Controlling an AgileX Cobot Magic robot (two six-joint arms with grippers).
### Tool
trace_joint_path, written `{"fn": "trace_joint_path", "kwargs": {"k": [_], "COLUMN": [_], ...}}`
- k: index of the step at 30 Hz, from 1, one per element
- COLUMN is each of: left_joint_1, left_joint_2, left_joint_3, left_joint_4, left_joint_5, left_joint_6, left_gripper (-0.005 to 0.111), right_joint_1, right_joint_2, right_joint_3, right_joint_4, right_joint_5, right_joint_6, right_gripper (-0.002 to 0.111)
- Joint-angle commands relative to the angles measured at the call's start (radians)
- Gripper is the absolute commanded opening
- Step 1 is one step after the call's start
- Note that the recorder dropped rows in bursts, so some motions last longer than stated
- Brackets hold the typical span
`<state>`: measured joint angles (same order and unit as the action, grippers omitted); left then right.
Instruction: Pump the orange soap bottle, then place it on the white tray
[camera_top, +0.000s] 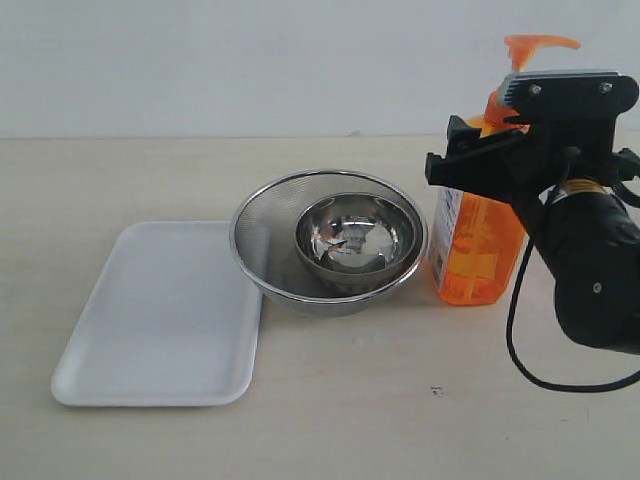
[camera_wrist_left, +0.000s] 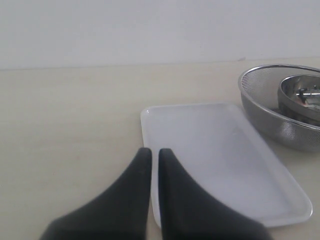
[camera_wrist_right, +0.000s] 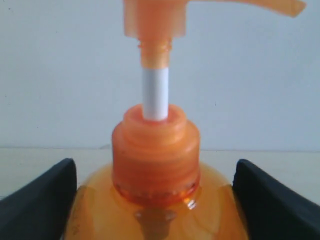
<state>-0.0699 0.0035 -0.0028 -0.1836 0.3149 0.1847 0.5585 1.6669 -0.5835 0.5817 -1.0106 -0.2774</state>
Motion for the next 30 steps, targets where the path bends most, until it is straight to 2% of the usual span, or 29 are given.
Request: {"fn": "trace_joint_path", "kwargs": {"k": [1,4,30], "left_joint_1": [0.002,0.002,0.002], "left_joint_2": [-0.003,-0.003,-0.003], "left_joint_3": [0.003,0.003,0.003], "left_joint_4": [0.000,0.000,0.000], "left_joint_5": [0.000,0.000,0.000], "left_joint_6": [0.004,0.004,0.004], "left_gripper": [0.005,0.005,0.005], "right_joint_1": [0.000,0.000,0.000], "right_joint_2": [0.022,0.018,0.018], "right_joint_3": [-0.003,-0.003,-0.046], "right_joint_4": [0.022,0.082,0.053], "right_joint_5": [-0.052,-0.085,0.029], "right_joint_6": [0.009,-0.014,0.011], "right_gripper": [0.077,0.077,0.077]}}
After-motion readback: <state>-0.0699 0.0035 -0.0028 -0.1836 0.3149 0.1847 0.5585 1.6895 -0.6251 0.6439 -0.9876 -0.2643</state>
